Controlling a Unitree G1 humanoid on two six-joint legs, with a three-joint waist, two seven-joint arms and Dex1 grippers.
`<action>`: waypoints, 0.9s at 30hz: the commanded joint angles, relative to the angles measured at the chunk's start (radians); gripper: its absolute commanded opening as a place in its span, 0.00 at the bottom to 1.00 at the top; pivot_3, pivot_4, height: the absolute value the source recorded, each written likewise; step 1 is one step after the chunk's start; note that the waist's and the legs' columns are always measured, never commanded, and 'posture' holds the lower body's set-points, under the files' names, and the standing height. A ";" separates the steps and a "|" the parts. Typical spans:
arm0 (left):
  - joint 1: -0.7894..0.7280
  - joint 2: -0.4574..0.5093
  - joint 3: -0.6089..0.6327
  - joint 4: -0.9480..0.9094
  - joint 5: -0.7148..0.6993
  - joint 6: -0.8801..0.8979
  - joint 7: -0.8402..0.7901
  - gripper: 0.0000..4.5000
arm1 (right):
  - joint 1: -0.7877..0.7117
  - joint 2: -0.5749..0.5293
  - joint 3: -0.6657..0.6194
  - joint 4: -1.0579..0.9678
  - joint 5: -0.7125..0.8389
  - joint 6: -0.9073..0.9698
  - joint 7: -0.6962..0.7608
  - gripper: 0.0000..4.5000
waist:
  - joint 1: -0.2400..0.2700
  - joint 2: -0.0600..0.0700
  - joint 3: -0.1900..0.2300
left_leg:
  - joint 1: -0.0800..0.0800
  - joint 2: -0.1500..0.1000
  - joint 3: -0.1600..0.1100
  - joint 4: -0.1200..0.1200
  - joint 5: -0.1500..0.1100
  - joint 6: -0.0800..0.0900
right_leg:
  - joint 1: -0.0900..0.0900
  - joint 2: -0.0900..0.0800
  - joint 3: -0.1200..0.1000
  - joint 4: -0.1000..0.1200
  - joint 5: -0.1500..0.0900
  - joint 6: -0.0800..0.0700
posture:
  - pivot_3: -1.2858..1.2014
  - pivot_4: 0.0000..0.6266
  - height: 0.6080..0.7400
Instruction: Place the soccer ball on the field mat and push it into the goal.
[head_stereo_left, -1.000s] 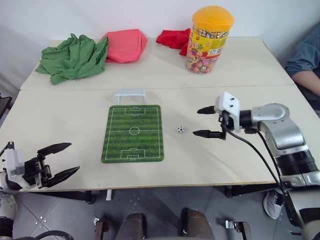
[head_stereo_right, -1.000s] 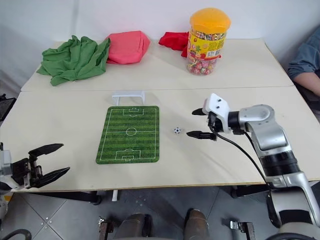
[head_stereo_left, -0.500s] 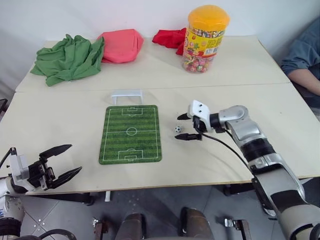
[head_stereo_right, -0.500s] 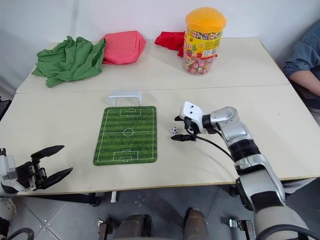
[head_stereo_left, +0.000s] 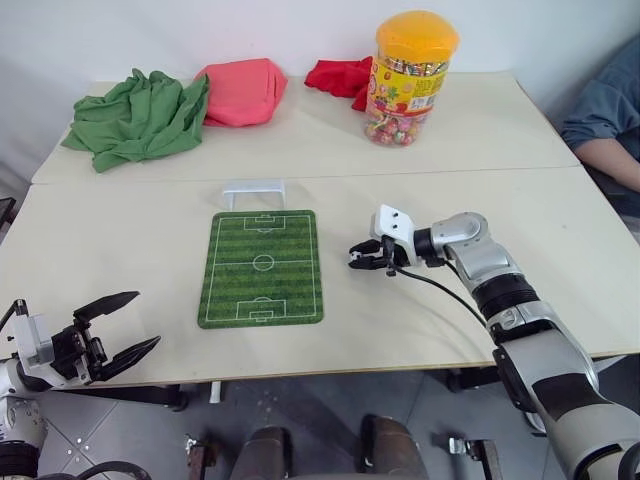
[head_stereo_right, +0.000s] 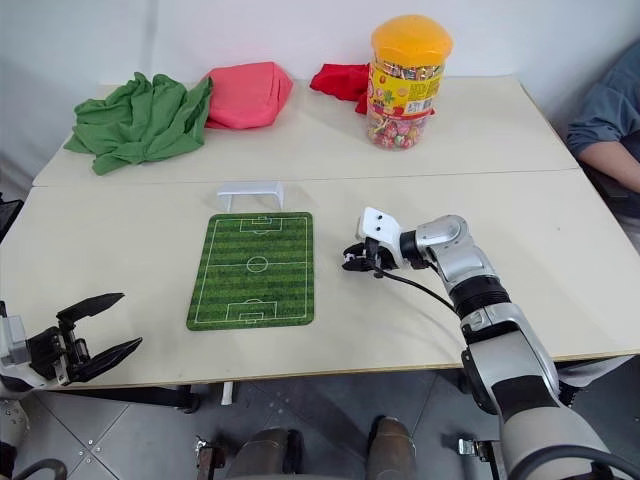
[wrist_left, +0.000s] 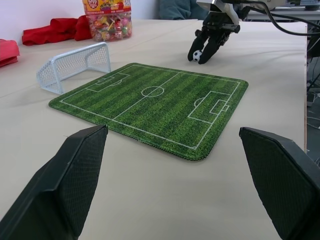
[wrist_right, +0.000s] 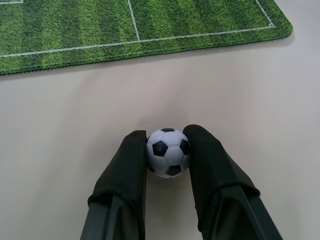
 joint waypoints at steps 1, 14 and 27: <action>0.000 0.023 0.010 -0.005 -0.027 0.003 -0.112 1.00 | -0.026 -0.017 -0.019 -0.188 0.025 0.083 0.022 0.19 | -0.002 0.000 0.000 | 0.000 0.000 0.000 0.000 0.000 0.000 | 0.000 0.000 0.000 0.000 0.000 0.000 | 0.52 0.24 1.00; -0.017 0.056 -0.039 -0.006 -0.042 0.021 -0.112 1.00 | -0.013 0.152 0.223 -0.661 -0.019 0.469 -0.012 0.19 | -0.008 0.000 0.000 | 0.000 0.011 0.002 0.000 -0.003 -0.006 | -0.004 0.011 0.000 0.001 0.000 0.000 | 0.52 0.24 1.00; 0.126 0.103 -0.103 -0.045 -0.100 -0.021 -0.112 1.00 | -0.048 0.328 0.366 -0.452 -0.087 0.368 -0.067 0.19 | -0.012 -0.001 -0.001 | -0.001 0.013 0.013 -0.001 -0.005 -0.006 | -0.014 0.011 0.002 0.005 0.001 -0.003 | 0.52 0.24 1.00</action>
